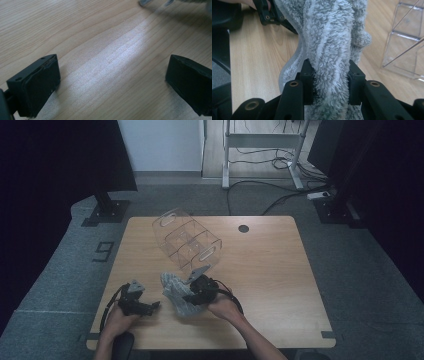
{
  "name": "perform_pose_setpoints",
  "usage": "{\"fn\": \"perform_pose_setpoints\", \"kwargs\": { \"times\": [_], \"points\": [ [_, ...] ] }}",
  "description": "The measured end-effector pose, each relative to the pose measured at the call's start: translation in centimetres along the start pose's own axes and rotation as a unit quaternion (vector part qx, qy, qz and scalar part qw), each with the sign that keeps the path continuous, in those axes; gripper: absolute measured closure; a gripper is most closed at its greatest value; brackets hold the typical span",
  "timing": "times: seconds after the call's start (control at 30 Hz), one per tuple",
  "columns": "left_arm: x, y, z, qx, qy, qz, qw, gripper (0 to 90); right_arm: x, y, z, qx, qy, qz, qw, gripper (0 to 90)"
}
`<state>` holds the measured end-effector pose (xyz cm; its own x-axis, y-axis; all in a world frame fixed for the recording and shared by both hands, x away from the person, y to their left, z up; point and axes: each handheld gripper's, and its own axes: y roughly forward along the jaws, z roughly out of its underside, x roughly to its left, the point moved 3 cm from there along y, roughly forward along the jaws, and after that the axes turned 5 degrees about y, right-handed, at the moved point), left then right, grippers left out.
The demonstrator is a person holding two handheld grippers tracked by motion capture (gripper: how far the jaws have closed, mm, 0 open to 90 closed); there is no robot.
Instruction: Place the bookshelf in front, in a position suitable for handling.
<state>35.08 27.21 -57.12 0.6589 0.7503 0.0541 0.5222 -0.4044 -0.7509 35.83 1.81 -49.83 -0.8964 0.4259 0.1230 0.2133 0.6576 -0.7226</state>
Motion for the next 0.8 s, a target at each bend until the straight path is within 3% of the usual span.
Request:
{"fn": "perform_pose_setpoints", "kwargs": {
  "times": [0.47, 0.8],
  "points": [
    [0.0, 0.0, 0.0, 0.001, 0.001, 0.0, 1.0, 0.0, 0.0, -2.1, 0.0, -0.011, -0.003, 0.003, 0.9999, 64.1],
    [0.0, 0.0, 0.0, 0.0, 0.0, 0.0, 1.0, 0.0, -0.7, -4.1, 1.1, -0.02, 0.001, 0.021, 0.9996, 64.3]
  ]
}}
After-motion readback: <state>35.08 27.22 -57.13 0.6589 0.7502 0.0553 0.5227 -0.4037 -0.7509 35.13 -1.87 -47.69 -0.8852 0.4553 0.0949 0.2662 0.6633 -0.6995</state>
